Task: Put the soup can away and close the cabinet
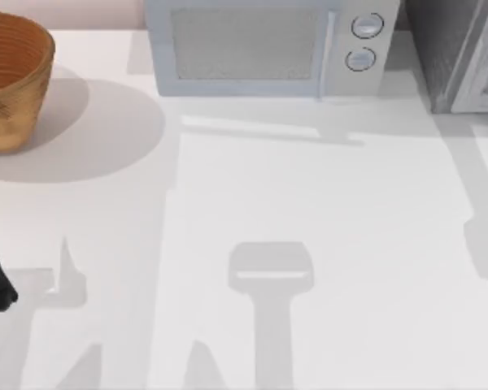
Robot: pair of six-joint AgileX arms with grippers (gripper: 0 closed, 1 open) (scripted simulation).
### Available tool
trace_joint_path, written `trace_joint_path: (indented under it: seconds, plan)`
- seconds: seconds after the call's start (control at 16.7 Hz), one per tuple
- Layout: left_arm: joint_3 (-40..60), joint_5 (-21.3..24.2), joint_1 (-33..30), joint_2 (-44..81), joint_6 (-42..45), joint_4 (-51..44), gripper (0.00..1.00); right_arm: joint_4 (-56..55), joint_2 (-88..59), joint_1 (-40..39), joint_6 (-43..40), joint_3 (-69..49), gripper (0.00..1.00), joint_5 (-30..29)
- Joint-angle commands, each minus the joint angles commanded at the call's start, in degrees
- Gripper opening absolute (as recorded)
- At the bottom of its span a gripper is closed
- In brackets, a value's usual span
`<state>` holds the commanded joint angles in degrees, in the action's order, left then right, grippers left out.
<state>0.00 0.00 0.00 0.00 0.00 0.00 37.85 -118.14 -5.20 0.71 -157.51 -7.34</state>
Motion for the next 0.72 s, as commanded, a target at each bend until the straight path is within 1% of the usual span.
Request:
trace_joint_path:
  seconds: [0.18, 0.3, 0.48, 0.72]
  plan:
    - [0.0, 0.0, 0.0, 0.0, 0.0, 0.0, 1.0, -3.46, 6.37, 0.91, -1.08, 4.66, 1.0, 0.07]
    - [0.0, 0.0, 0.0, 0.0, 0.0, 0.0, 1.0, -6.26, 12.43, 1.09, -1.88, 10.33, 1.0, 0.91]
    - [0.0, 0.0, 0.0, 0.0, 0.0, 0.0, 1.0, -10.64, 23.3, 0.94, -2.84, 22.45, 1.0, 3.0]
    - [0.0, 0.0, 0.0, 0.0, 0.0, 0.0, 1.0, -16.39, 39.65, 0.91, -3.43, 43.74, 1.0, 5.97]
